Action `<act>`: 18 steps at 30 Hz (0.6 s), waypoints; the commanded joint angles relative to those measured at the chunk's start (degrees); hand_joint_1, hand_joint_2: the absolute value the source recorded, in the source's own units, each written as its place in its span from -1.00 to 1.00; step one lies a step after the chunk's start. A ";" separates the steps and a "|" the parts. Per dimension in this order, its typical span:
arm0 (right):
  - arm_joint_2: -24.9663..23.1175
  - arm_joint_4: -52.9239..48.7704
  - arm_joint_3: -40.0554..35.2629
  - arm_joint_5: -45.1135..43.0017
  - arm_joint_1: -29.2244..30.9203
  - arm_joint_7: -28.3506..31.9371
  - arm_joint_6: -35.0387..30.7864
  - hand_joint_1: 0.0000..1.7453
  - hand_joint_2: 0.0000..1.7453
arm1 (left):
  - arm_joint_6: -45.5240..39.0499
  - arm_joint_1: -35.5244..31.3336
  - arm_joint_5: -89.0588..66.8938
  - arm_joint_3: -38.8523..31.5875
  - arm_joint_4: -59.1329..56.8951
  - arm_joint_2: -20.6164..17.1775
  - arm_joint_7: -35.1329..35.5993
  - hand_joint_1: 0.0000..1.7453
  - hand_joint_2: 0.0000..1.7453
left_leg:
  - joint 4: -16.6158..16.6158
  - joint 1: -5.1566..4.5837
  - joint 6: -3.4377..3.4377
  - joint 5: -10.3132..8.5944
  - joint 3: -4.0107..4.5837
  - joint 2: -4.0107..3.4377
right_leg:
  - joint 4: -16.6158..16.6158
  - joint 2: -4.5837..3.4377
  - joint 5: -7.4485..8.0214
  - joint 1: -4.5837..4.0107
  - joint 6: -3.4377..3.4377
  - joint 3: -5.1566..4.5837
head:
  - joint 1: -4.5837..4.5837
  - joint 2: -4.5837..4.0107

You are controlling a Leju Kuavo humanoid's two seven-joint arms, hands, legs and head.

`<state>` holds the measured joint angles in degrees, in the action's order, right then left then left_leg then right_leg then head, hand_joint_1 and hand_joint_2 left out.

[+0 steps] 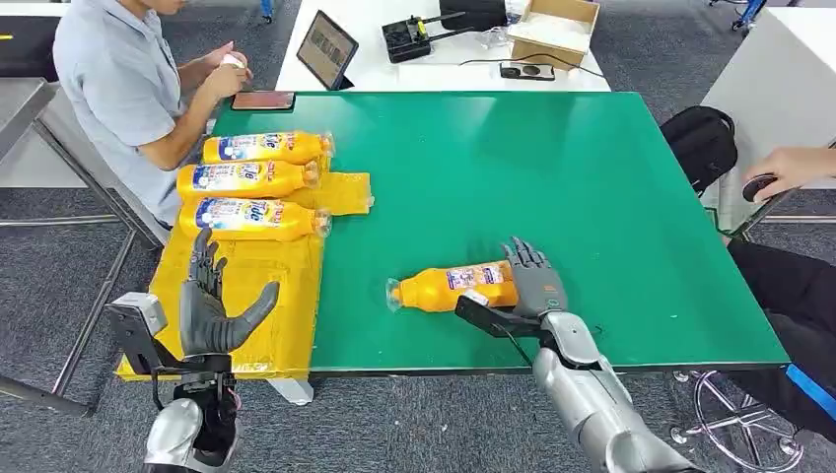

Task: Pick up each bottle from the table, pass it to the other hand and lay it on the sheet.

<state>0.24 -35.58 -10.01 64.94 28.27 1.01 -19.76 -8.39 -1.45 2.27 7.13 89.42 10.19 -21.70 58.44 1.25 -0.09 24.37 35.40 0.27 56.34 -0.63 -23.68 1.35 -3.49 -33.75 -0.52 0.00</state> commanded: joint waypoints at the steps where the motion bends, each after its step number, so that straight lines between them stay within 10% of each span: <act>1: -0.45 8.42 -1.90 0.06 2.49 -0.82 1.21 -1.00 1.00 | 0.28 -1.89 0.28 -0.52 -3.94 -0.99 0.58 -1.00 1.00 | -0.11 0.02 0.07 0.03 -0.23 0.01 | -0.11 0.09 -0.03 -0.06 0.20 0.24 | 0.00 0.00; 4: -0.66 10.88 -2.46 -0.33 3.39 -1.72 5.68 -0.80 1.00 | 0.25 -1.73 0.26 -0.70 -3.96 -1.01 0.83 -1.00 1.00 | -0.07 0.01 0.04 0.02 -0.17 -0.01 | -0.07 0.04 -0.02 -0.04 0.12 0.17 | 0.00 0.00; 5: -0.73 11.46 -2.74 -0.28 3.31 -1.71 6.42 0.54 1.00 | 0.23 -1.70 0.26 -0.78 -3.94 -0.98 0.83 -1.00 1.00 | -0.11 0.00 0.06 0.02 -0.25 0.00 | -0.10 0.07 -0.03 -0.04 0.18 0.25 | 0.00 0.00; 7: -0.82 11.61 -2.76 -0.32 3.08 -1.68 6.49 0.96 1.00 | 0.23 -1.69 0.26 -0.81 -3.95 -1.01 0.83 -1.00 1.00 | -0.09 0.03 0.05 0.01 -0.30 0.01 | -0.11 0.08 -0.01 -0.06 0.15 0.28 | 0.00 0.00; 18: -1.27 12.28 0.12 -8.85 2.09 5.77 11.77 0.96 1.00 | 0.33 -2.56 0.82 -0.71 -5.41 -1.45 0.84 -1.00 1.00 | -0.11 0.05 0.04 0.02 -0.69 0.07 | -0.16 0.15 -0.02 -0.08 0.15 0.66 | 0.00 0.00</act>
<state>-0.33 -29.18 -11.37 61.37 32.87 2.49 -13.29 -8.24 -1.54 2.51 6.47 88.37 10.19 -21.14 58.44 1.25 -0.08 24.40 34.83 0.23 56.30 -0.64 -23.68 1.34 -3.48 -33.27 -0.52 0.00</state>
